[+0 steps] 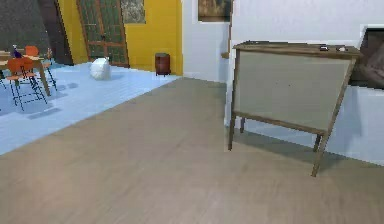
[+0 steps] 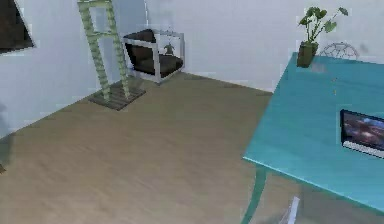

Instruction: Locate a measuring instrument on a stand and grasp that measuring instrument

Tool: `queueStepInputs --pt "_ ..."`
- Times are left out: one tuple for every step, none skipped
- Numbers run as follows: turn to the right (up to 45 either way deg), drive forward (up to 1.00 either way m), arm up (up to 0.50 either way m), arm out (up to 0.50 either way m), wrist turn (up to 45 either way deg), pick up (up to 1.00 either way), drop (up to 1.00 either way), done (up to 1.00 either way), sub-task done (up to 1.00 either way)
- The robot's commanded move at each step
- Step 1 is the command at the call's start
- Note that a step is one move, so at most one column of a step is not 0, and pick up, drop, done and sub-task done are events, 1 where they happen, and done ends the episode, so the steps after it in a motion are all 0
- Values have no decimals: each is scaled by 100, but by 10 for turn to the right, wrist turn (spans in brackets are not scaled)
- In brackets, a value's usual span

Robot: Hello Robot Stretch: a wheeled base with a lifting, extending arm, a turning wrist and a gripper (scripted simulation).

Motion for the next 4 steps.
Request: queueStepInputs --pt "-150 0 0 0 0 0 0 0 0" --pt "0 100 0 0 0 0 0 0 0" --pt "0 100 0 0 0 0 0 0 0" --pt "-30 0 0 0 0 0 0 0 0"
